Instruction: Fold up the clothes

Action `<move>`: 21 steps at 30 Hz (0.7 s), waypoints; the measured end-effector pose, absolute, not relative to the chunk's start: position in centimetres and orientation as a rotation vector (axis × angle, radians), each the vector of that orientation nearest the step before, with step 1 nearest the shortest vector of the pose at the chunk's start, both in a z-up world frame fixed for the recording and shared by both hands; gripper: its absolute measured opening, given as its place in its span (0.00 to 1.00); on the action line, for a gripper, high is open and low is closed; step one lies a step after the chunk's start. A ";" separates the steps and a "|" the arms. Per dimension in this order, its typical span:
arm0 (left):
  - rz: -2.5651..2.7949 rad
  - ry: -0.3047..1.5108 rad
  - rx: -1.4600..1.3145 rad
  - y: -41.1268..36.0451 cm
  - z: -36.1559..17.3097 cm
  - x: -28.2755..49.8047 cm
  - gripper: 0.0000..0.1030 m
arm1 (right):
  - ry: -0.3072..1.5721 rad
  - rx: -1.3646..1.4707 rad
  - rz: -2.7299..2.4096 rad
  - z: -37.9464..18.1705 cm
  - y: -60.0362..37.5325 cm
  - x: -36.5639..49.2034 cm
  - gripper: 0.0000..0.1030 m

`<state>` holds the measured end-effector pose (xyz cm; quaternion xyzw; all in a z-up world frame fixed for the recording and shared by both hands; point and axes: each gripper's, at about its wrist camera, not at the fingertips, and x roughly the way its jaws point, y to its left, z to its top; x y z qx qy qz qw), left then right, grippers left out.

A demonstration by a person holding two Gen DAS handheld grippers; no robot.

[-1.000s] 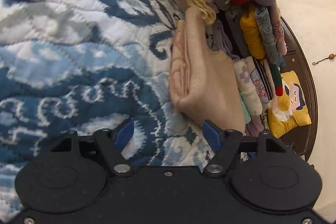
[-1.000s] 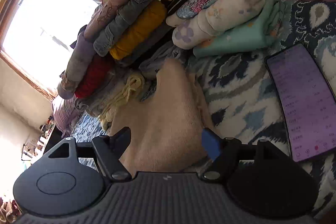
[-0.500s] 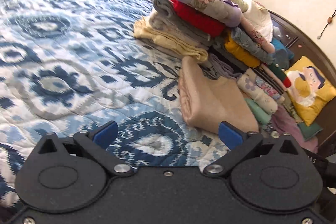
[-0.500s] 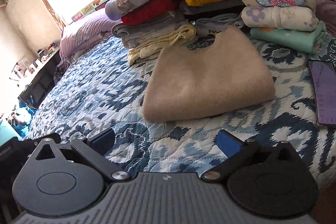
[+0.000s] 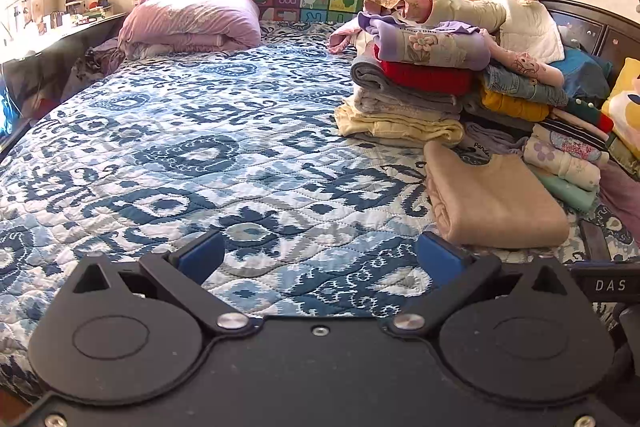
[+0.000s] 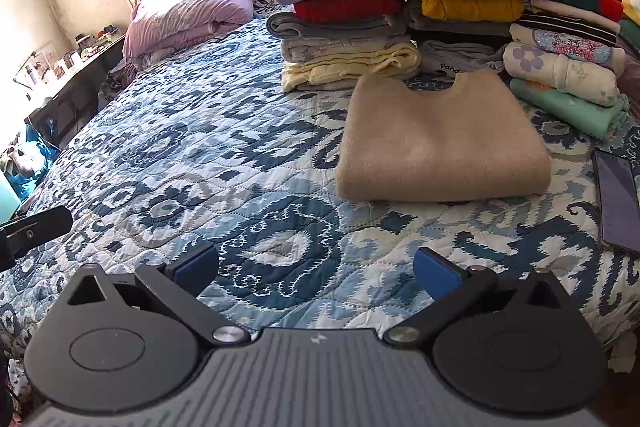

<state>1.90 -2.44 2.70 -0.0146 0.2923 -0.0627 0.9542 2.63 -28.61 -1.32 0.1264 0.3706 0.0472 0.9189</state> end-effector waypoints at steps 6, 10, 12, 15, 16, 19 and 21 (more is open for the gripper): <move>-0.145 0.653 -0.025 -2.0 1.7 0.6 1.00 | 0.773 0.207 0.086 -1.1 -27.1 1.6 1.00; -0.129 0.667 -0.025 -2.1 1.2 -0.1 1.00 | 0.782 0.172 0.081 -1.0 -26.1 0.9 1.00; -0.125 0.670 -0.030 -2.1 1.1 -0.4 1.00 | 0.788 0.161 0.086 -1.0 -25.6 0.6 1.00; -0.108 0.663 -0.013 -2.3 1.2 -1.1 1.00 | 0.795 0.155 0.090 -0.9 -25.1 0.2 1.00; -0.096 0.664 -0.004 -2.4 1.3 -1.3 1.00 | 0.796 0.156 0.090 -0.9 -25.1 0.0 1.00; -0.075 0.676 -0.001 -2.5 1.1 -1.8 1.00 | 0.796 0.155 0.091 -0.7 -24.8 -0.4 1.00; -0.077 0.695 -0.014 -2.3 0.8 -1.8 1.00 | 0.799 0.152 0.092 -0.9 -24.7 -0.6 1.00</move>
